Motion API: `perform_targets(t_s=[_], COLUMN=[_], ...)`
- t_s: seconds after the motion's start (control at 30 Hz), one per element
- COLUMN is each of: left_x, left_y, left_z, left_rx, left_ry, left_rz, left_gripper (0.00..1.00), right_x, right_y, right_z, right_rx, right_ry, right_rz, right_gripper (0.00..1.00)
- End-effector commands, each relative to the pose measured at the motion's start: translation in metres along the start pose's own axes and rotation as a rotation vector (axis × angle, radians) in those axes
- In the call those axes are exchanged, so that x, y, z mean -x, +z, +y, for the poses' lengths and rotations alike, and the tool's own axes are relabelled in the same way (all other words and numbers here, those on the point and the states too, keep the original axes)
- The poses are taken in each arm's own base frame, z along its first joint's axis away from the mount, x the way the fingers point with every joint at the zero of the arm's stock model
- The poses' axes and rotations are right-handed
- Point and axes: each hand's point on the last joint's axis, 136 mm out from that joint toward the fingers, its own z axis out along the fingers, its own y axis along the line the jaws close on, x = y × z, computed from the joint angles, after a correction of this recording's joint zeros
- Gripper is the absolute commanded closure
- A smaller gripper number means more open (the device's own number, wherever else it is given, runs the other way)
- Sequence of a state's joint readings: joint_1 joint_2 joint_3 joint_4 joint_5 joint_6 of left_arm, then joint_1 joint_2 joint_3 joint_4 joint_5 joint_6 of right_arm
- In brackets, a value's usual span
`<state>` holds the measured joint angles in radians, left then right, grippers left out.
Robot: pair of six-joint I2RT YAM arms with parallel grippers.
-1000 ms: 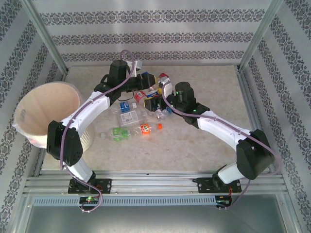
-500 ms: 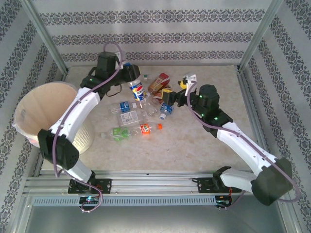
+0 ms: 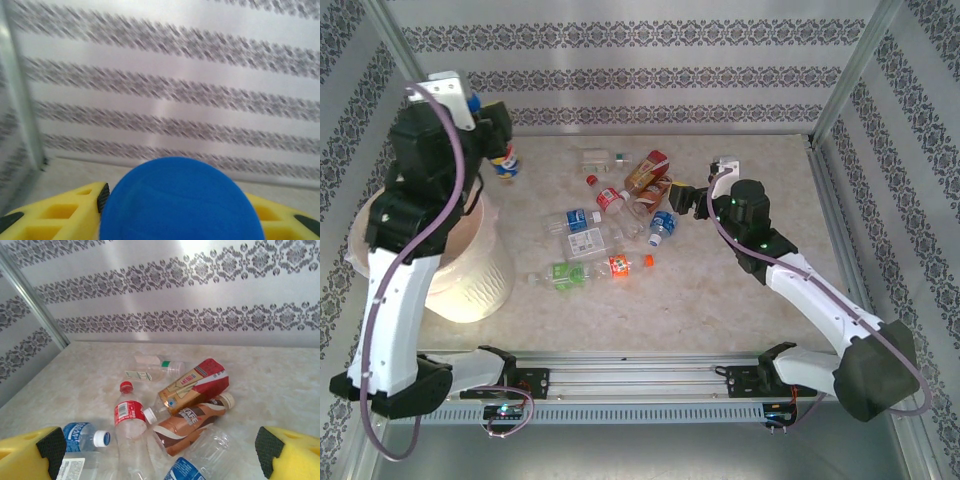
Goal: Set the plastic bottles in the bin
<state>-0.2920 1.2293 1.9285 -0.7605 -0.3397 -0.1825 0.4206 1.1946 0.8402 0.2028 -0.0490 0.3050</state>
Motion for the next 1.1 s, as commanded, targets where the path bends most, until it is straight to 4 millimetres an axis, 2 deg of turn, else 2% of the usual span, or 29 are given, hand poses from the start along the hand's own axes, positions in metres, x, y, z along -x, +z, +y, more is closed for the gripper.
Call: perform_targets(t_s=[0.0,0.17,0.33,0.4,0.67,0.73,1.07], left_x=[0.004,0.024,0.016,0.008,-0.062,-0.08,-0.147], left_y=[-0.015,-0.038,-0.045,-0.044,-0.002,0.014,0.064], left_z=[0.056,0.107,0.153,0.162,0.173,0.165,0.144], left_rx=[0.3,0.57,0.636,0.643,0.472,0.384,0.181], left_ry=[0.159,0.219,0.117,0.089,-0.131,-0.19,-0.276], left_rz=[0.013,-0.015,0.053,0.087,0.282,0.302,0.36], left_gripper=[0.52,0.49,0.5,0.49,0.5,0.51,0.47], right_x=[0.007,0.001,0.006,0.008,0.001,-0.002,-0.009], right_y=[0.006,0.016,0.027,0.03,0.038,0.038,0.038], right_z=[-0.008,-0.011,-0.012,-0.01,-0.006,-0.006,-0.005], right_rx=[-0.034,-0.037,-0.031,-0.02,0.008,0.009,0.019], right_ry=[0.054,0.081,0.101,0.103,0.131,0.134,0.167], right_rz=[-0.021,-0.001,0.005,0.01,0.04,0.047,0.072], right_gripper=[0.02,0.02,0.02,0.02,0.02,0.02,0.02])
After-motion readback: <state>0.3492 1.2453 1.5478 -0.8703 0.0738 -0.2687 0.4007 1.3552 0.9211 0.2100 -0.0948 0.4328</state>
